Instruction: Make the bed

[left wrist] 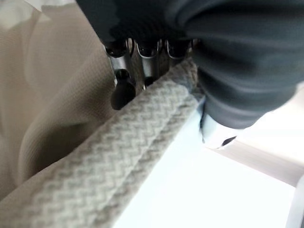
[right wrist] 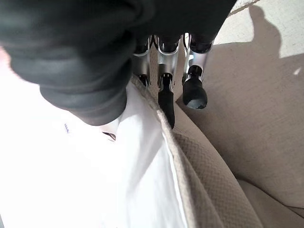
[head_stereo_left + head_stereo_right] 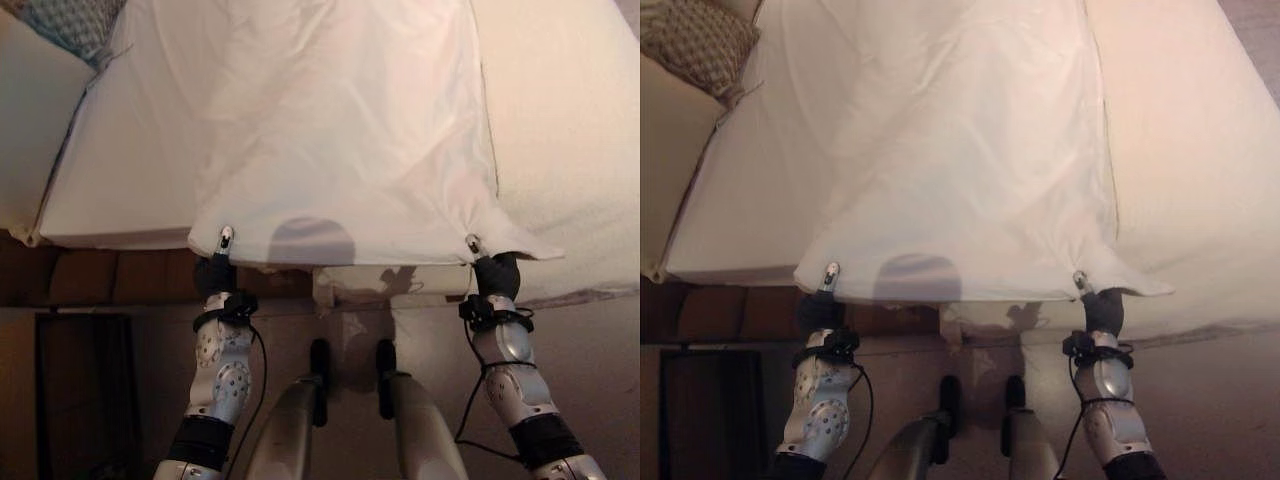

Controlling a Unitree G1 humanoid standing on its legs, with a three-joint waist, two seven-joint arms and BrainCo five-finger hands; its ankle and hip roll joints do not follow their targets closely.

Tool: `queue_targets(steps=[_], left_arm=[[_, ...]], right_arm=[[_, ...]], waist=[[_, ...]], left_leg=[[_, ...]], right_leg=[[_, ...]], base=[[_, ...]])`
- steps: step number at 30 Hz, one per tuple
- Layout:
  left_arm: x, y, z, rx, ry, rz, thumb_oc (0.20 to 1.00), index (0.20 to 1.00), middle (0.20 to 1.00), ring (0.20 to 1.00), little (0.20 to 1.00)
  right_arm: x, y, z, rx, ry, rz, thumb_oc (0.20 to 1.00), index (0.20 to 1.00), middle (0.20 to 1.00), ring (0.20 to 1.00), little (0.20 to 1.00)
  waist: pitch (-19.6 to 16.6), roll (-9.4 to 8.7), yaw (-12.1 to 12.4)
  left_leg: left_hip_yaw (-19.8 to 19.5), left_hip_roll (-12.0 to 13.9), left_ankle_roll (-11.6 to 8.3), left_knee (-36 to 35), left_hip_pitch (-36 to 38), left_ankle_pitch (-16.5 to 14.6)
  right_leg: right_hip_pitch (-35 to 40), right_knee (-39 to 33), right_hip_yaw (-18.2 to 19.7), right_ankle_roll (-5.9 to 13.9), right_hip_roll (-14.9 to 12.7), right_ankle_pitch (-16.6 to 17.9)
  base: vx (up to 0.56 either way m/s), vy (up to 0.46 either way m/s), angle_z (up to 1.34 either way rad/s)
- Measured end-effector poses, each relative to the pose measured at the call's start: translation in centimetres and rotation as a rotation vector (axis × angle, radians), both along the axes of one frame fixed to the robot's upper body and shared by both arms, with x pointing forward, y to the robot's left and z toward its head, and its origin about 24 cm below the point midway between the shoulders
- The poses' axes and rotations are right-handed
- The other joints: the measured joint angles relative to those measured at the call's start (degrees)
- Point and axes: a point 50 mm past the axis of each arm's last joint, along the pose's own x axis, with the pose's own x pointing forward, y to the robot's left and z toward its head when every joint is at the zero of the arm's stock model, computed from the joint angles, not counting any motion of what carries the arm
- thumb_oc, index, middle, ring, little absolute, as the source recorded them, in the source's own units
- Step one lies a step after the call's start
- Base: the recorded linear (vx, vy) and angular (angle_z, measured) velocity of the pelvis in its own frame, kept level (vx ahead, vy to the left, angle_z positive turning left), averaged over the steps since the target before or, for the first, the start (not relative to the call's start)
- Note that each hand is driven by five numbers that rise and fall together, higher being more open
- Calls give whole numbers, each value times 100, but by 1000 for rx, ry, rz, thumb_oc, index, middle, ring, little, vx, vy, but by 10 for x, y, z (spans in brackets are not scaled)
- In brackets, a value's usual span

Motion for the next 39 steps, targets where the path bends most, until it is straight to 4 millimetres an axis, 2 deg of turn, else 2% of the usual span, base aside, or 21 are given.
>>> queue_targets(steps=[1,2,3,5,6,8,10,11,12,13,14,15,17,18,19,21,27,29,31,34,39], left_arm=[[1,0,2,0,-5,4,200,200,200,200,200],[1,0,4,1,-13,10,200,200,200,200,200],[2,-1,4,-1,-13,11,200,200,200,200,200],[2,-1,4,-4,-8,17,200,200,200,200,200],[2,-1,4,-6,-9,16,200,200,200,200,200],[4,-5,7,-8,-16,11,200,200,200,200,200],[10,-11,12,12,-27,-9,200,200,200,200,200],[10,-11,11,19,-27,-7,200,200,200,200,200],[12,-15,9,25,-16,-18,200,200,200,200,200],[8,-13,5,28,-2,-13,200,200,200,200,200],[6,-10,3,29,5,-4,200,200,200,200,200],[4,-7,1,25,9,9,200,200,200,200,200],[7,-6,7,25,-15,22,200,200,200,200,200],[7,-6,8,26,-18,23,200,200,200,200,200],[8,-5,9,24,-17,31,200,200,200,200,200],[7,-4,8,31,-9,41,200,200,200,200,200],[6,-2,5,22,15,71,200,200,200,200,200],[6,-3,-1,24,44,84,200,200,200,200,200],[6,-6,-8,10,73,85,200,200,200,200,200],[5,-8,-39,3,213,94,200,200,200,200,200],[0,-19,-93,-102,430,66,200,200,200,200,200]], right_arm=[[0,0,0,2,-3,-3,200,200,200,200,200],[1,0,3,2,-13,-6,200,200,200,200,200],[2,-1,3,3,-15,-9,200,200,200,200,200],[4,1,4,18,-17,-17,200,200,200,200,200],[4,1,4,23,-18,-24,200,200,200,200,200],[4,1,4,32,-15,-40,200,200,200,200,200],[6,-5,15,27,-48,-69,200,200,200,200,200],[7,-5,17,33,-59,-72,200,200,200,200,200],[2,-6,24,48,-97,-81,200,200,200,200,200],[4,-2,28,50,-117,-65,200,200,200,200,200],[6,0,29,48,-117,-58,200,200,200,200,200],[7,-1,25,42,-100,-57,200,200,200,200,200],[5,1,23,41,-93,-47,200,200,200,200,200],[4,1,20,42,-84,-47,200,200,200,200,200],[4,3,17,51,-77,-42,200,200,200,200,200],[2,3,16,50,-74,-40,200,200,200,200,200],[2,5,7,40,-40,-30,200,200,200,200,200],[3,3,-10,38,25,-33,200,200,200,200,200],[1,3,-28,50,97,-41,200,200,200,200,200],[-2,4,-64,100,248,-56,200,200,200,200,200],[-4,-5,-102,74,438,-81,200,200,200,200,200]], waist=[[-6,-6,16],[-11,3,19],[-11,4,10],[-16,17,0],[-15,17,-18],[-21,30,0],[-25,67,-18],[-40,108,-63],[-34,103,-169],[-41,89,-100],[-38,93,32],[-48,97,84],[-46,97,92],[-44,95,11],[-42,97,-39],[-41,100,-20],[6,52,-35],[9,44,-50],[11,40,-61],[14,21,-120],[64,-66,-169]], left_leg=[[-256,139,-7,-112,0,-8],[-457,517,-4,-451,-3,-10],[-511,746,-23,-561,-52,-7],[-407,1112,-44,-942,-61,9],[-253,1162,-41,-1048,-63,8],[-146,1025,6,-1184,-22,45],[33,470,208,-1167,33,217],[174,342,10,-1048,36,127],[320,12,236,-809,-46,65],[703,-134,480,-673,-43,-66],[972,-80,561,-654,-18,-108],[1001,-172,623,-628,10,-149],[811,-404,761,-671,-1,-136],[702,-450,812,-676,-7,-114],[349,-517,836,-728,16,-55],[225,-524,784,-869,31,55],[214,-554,770,-1034,42,212],[201,-471,668,-1118,40,252],[240,-398,682,-1176,32,307],[248,-306,646,-1219,24,352],[263,-274,635,-1216,135,352]], right_leg=[[-39,-22,10,-8,27,16],[-161,-3,3,-27,128,26],[-242,79,34,1,131,34],[-372,93,20,59,210,54],[-385,86,6,89,185,53],[-391,40,-25,210,89,98],[-393,-26,-29,537,-250,144],[-404,50,12,660,-341,120],[-414,40,107,859,-704,132],[-406,-197,109,925,-843,412],[-371,-342,-47,780,-976,475],[-226,-624,-182,747,-969,569],[165,-904,-116,1082,-864,559],[188,-853,17,1156,-788,470],[131,-548,432,1131,-494,85],[152,-513,554,829,-165,-23],[6,-191,468,803,-145,-89],[10,-135,298,719,-104,-138],[15,-118,214,660,-93,-170],[58,-124,54,575,-35,-231],[201,-135,38,553,3,-281]], base=[[31,251,-21],[33,268,-15],[43,388,-15],[24,489,-15],[-18,594,-6],[11,625,-5],[84,662,-6],[97,760,16],[50,522,-20],[4,444,-60],[-16,260,-128],[-16,257,-110],[-16,187,-52],[-17,115,-6],[-31,20,-2],[-65,15,-6],[-21,-100,8],[-43,-66,30],[-27,-8,29],[-32,6,23],[-3,31,8]])
